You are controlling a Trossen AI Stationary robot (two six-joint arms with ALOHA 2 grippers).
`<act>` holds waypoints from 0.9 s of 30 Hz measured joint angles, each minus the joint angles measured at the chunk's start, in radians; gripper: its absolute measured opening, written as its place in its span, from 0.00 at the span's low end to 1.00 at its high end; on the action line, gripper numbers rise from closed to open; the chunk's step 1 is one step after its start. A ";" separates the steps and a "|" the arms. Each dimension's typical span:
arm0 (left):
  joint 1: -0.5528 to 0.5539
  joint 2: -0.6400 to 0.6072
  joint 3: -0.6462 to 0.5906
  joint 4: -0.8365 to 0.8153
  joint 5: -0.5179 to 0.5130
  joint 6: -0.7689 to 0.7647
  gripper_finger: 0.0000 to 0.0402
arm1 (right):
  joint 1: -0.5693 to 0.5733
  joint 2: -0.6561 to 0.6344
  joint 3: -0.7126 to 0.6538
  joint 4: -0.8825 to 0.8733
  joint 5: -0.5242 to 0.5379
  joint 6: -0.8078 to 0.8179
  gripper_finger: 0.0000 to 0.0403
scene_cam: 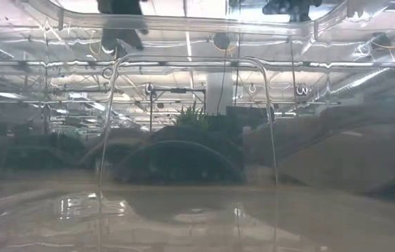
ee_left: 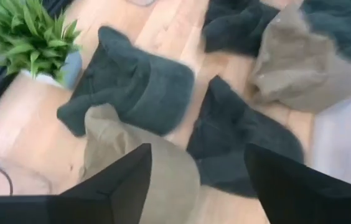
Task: Pick & Place hat
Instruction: Put the top light brown cap into the left transparent bin
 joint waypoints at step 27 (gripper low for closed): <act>0.101 0.267 0.001 -0.040 0.050 0.035 0.54 | 0.000 -0.006 0.000 -0.031 0.003 -0.008 0.00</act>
